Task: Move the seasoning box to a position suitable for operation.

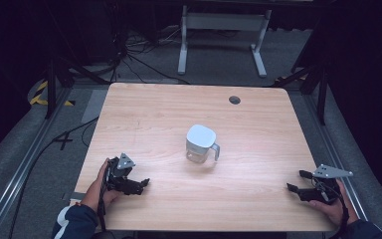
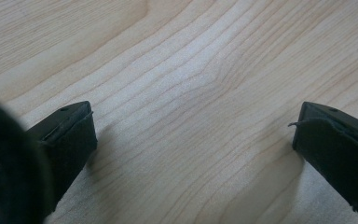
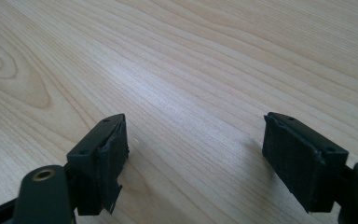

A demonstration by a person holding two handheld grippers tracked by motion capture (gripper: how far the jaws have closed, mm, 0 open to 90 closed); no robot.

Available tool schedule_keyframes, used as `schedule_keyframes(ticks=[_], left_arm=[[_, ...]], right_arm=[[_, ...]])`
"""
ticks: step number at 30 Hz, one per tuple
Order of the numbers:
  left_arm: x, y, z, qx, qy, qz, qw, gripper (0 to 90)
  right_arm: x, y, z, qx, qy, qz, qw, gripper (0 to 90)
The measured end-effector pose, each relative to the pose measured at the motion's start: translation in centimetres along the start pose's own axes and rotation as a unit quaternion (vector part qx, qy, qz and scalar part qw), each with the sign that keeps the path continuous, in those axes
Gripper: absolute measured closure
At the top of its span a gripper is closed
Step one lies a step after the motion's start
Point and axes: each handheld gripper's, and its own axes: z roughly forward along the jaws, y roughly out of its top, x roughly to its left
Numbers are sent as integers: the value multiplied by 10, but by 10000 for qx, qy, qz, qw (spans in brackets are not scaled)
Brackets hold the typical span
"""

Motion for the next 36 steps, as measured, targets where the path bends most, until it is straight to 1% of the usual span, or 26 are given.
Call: schedule_keyframes(ticks=[7,8,9,10,11,14,16,17,19,20,23,25,26,29,31,33,34,36], left_arm=[[0,0,0,-18,4,23,10000,0],[-1,0,0,-1,-34,-20,10000,2],[-1,0,0,-2,-42,41,10000,3],[-2,0,0,-25,-97,145,9998,5],[-2,0,0,-20,-134,166,9998,8],[-4,0,-1,12,-118,149,9998,10],[-4,0,0,-8,-156,134,9998,9],[-4,1,0,28,-163,162,9997,8],[-3,1,0,21,-183,220,9996,6],[-4,1,1,10,-210,202,9996,6],[-3,2,2,-23,-262,257,9993,4],[-4,3,2,51,-280,258,9993,4],[-4,3,2,41,-279,256,9993,4],[-4,3,2,48,-285,262,9992,4],[-3,3,2,53,-289,267,9992,4],[-3,4,2,54,-294,285,9991,4],[-3,4,2,55,-294,280,9992,4],[-3,4,2,55,-294,286,9991,4]], right_arm=[[-1,1,-1,42,35,-44,10000,225],[-1,1,-1,54,39,-57,10000,229],[-1,1,-1,62,50,-55,10000,240],[-1,1,-1,73,66,-69,9999,251],[-1,2,-1,70,81,-103,9999,255],[-1,2,-1,74,81,-102,9999,257],[0,2,-1,71,81,-90,9999,257],[0,2,-1,71,81,-93,9999,258],[-1,2,-1,92,77,-103,9999,262],[-1,2,-1,99,76,-100,9999,271],[0,4,-3,129,53,-92,9999,349],[0,5,-3,102,54,-82,9999,400],[0,6,-4,81,46,-93,9999,415],[1,11,-9,-130,130,-20,9998,502],[2,14,-11,-246,130,-20,9996,575],[3,17,-12,-312,207,-20,9993,616],[4,18,-12,-333,189,-32,9993,627],[7,21,-11,-349,232,-105,9991,673]])
